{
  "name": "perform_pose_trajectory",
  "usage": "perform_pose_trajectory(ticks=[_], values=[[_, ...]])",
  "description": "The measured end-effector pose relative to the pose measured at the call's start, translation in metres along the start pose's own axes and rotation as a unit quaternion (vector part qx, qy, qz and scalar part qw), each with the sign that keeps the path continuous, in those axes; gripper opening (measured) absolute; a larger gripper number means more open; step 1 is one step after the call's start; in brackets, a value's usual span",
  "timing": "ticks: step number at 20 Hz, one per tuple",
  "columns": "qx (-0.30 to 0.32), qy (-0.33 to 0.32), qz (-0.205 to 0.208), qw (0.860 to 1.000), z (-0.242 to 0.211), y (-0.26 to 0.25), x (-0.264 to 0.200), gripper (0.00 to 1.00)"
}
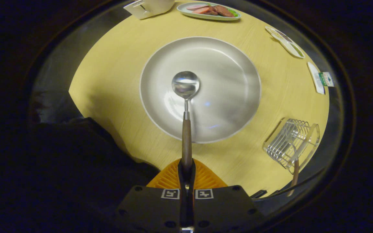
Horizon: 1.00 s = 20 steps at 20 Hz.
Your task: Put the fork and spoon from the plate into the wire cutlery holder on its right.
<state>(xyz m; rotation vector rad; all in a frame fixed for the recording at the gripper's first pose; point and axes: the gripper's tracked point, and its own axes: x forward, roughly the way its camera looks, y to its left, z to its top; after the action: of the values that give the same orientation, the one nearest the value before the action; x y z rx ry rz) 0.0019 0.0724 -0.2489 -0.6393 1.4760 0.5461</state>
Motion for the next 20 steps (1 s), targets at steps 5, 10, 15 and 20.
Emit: perform_pose_trajectory(ticks=[5,10,15,20], values=[[0.037,-0.013,0.014,0.999,-0.010,-0.005,-0.029,0.03],[0.108,-0.047,0.020,0.993,-0.017,-0.032,-0.069,0.03],[0.160,-0.050,-0.006,0.986,-0.041,-0.080,-0.105,0.04],[0.206,-0.024,-0.048,0.977,-0.076,-0.125,-0.114,0.04]])
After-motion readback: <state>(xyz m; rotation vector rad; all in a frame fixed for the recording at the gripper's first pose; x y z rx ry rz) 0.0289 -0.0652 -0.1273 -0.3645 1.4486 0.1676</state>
